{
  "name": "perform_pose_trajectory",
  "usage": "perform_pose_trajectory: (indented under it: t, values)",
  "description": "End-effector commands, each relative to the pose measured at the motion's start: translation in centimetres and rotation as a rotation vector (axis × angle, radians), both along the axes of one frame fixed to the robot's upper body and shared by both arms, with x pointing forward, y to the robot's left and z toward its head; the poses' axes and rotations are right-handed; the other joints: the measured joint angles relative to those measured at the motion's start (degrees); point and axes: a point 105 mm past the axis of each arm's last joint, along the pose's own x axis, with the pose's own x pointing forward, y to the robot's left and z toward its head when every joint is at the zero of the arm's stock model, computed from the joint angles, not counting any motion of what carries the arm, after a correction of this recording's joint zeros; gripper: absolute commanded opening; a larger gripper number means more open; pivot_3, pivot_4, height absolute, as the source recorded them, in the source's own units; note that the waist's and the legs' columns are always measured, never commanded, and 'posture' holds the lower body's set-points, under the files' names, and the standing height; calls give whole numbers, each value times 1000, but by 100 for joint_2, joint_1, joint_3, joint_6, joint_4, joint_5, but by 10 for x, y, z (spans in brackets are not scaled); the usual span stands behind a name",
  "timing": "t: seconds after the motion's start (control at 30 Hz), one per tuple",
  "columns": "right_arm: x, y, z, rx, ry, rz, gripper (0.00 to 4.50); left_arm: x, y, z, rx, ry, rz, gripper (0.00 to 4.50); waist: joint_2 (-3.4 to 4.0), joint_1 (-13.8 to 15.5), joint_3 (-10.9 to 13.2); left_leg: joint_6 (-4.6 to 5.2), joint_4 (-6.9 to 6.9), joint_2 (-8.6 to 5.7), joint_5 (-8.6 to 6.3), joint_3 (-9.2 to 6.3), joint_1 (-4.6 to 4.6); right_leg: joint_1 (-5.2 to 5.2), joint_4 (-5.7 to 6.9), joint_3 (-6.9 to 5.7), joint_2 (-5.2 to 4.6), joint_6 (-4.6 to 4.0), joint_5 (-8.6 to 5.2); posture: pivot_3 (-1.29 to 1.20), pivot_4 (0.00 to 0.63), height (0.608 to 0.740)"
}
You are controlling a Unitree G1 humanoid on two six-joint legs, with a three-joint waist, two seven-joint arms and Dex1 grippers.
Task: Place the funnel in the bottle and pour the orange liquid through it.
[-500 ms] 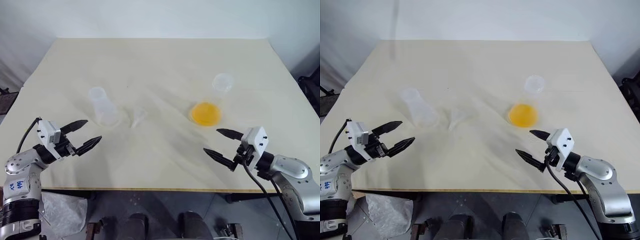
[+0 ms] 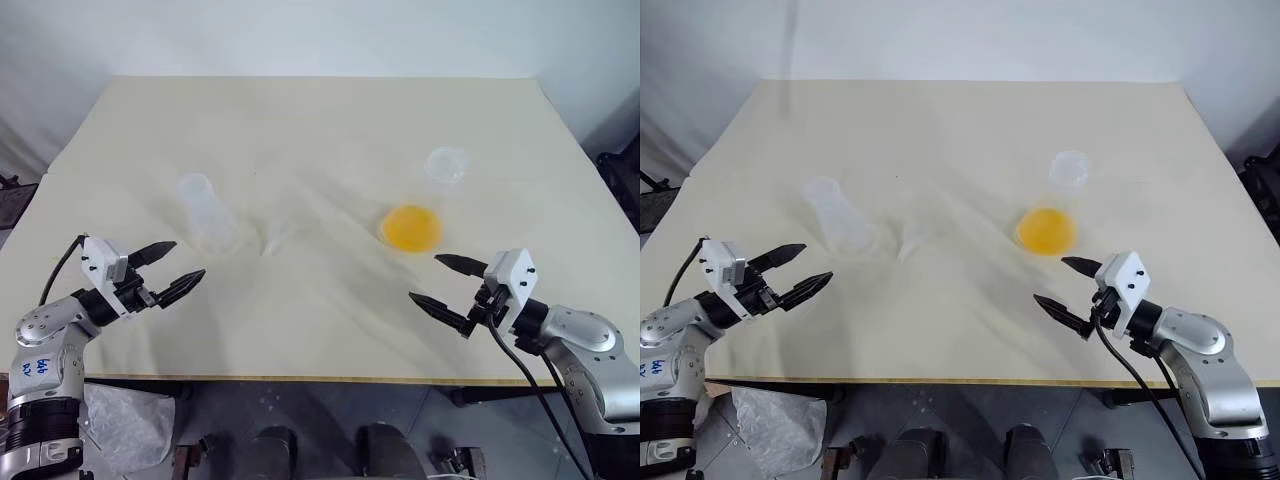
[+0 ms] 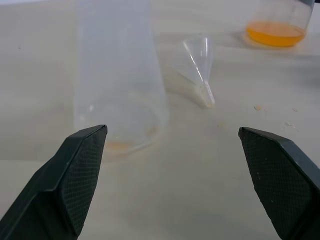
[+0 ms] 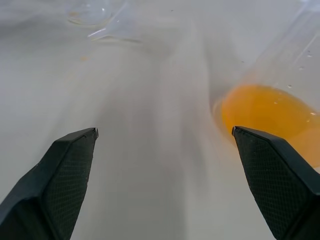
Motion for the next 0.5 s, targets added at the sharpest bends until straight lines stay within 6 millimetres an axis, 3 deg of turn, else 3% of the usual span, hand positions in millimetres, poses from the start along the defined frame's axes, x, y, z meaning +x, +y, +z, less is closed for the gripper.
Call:
perform_pose_trajectory:
  t: [0.03, 0.13, 0.33, 0.5]
  values:
    - [0, 0, 9, -10, -36, 28, 4500, -8, 5, 16, 17, -55, 9, 4474, 0, 0, 0, 0, 0, 0, 0, 0, 0, 0, 0, 0, 0, 0, 0, 0, 150, 740]
    - [3, 1, 10, -11, -34, 39, 4500, -15, 14, 17, 10, -58, 46, 4474, 0, -15, 0, 0, -1, 3, 0, 1, 0, -1, -1, 2, 0, 0, 0, 0, 150, 740]
    - [10, 7, 9, -9, -23, 80, 4500, -50, 51, 21, 25, -57, 141, 4474, 0, -60, 0, -2, -4, 10, -1, -1, 0, -2, -4, 2, -11, 0, 0, 0, 150, 740]
    - [16, 12, 9, -9, -17, 116, 4500, -69, 71, 25, 33, -45, 185, 4474, 0, -13, 0, -1, -2, 6, -1, -2, 1, 9, -20, 2, -15, 0, 0, 0, 150, 740]
